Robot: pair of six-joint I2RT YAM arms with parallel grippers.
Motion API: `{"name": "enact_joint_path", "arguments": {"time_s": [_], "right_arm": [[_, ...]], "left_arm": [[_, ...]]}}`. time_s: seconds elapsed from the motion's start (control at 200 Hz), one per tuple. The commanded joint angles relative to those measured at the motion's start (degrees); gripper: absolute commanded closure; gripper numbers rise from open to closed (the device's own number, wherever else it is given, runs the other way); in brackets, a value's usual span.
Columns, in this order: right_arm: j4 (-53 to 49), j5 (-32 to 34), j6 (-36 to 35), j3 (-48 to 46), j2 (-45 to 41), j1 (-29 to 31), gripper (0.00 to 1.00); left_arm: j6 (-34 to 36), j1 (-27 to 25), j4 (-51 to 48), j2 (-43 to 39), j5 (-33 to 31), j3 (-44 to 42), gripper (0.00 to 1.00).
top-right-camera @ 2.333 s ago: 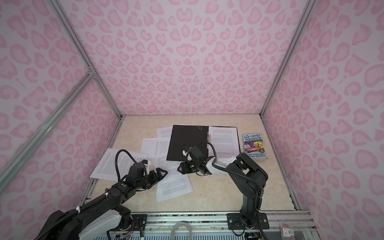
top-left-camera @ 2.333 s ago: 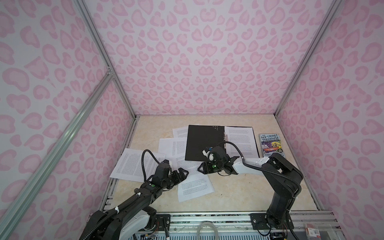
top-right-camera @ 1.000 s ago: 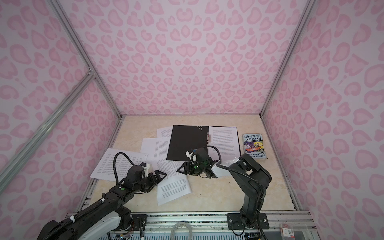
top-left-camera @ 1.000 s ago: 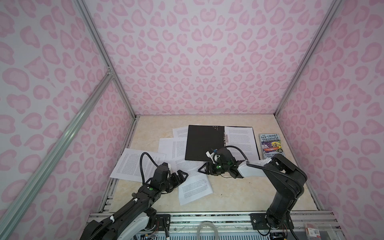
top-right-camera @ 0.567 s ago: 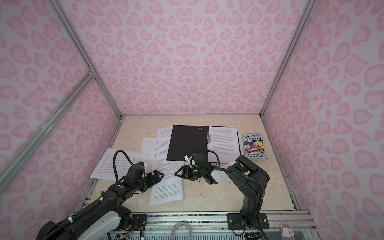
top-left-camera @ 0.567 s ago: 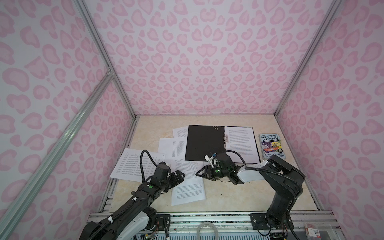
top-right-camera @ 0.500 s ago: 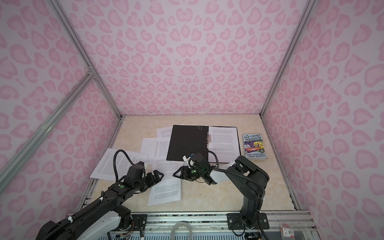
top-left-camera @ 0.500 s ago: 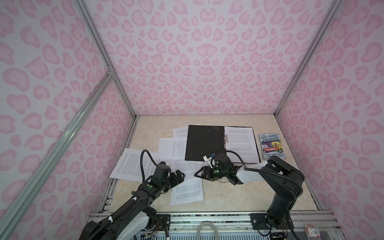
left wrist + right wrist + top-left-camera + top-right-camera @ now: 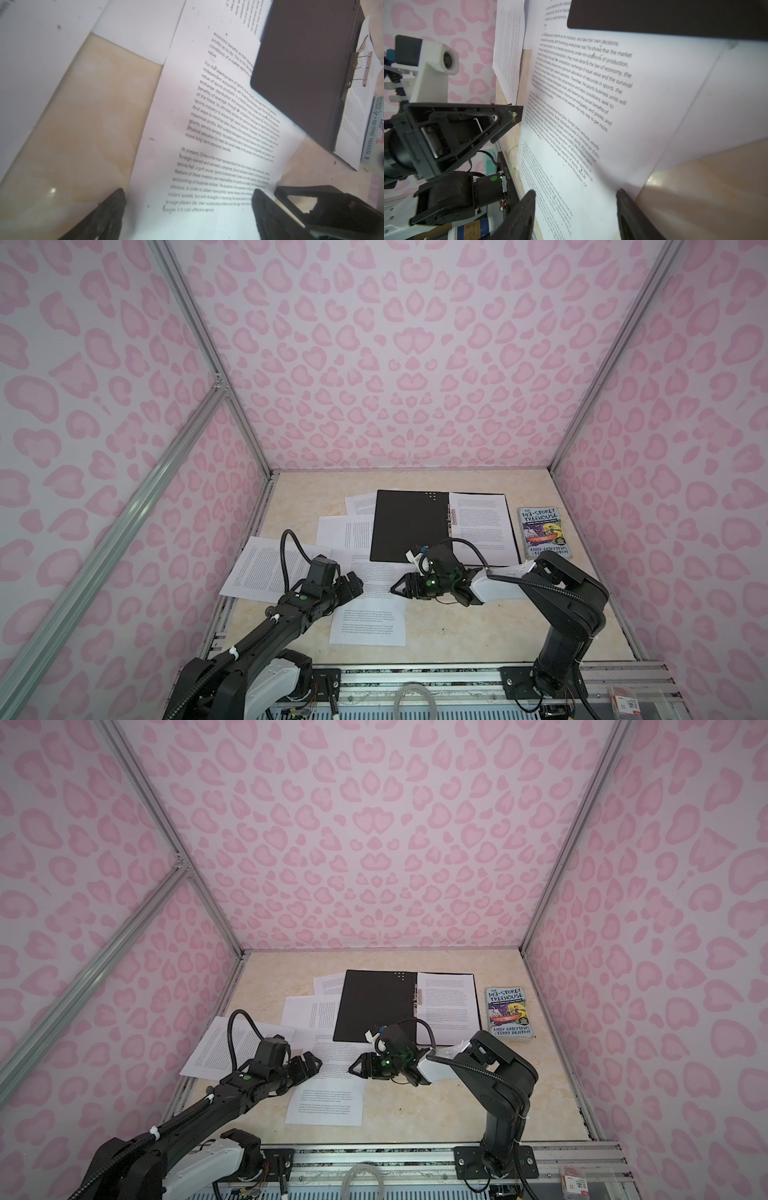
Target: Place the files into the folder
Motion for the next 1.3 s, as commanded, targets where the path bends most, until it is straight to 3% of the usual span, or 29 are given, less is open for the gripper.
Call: {"name": "enact_joint_path", "arguments": {"time_s": [0.0, 0.115, 0.405, 0.665, 0.815, 1.295], "right_arm": [[3.4, -1.5, 0.8, -0.3, 0.6, -0.5, 0.38], [3.1, -1.4, 0.8, -0.4, 1.1, -1.1, 0.38], [-0.1, 0.0, -0.7, 0.0, 0.9, -1.9, 0.39], [-1.4, 0.1, -1.4, 0.3, 0.5, -2.0, 0.40], [-2.2, 0.2, -2.1, 0.6, 0.2, -2.1, 0.40], [-2.1, -1.1, -2.3, 1.2, 0.9, -2.4, 0.40]], "left_arm": [[2.2, 2.9, -0.6, 2.3, 2.0, 0.0, 0.04], [3.9, 5.1, 1.9, 4.2, 4.9, 0.7, 0.03], [8.3, 8.4, 4.5, 7.7, 5.4, 5.4, 0.03], [10.5, 10.2, 9.3, 20.9, 12.3, 10.5, 0.03], [10.1, 10.3, 10.5, 24.3, 15.0, 10.5, 0.04], [4.6, 14.4, 24.7, 19.5, 29.9, 3.4, 0.04]]}}
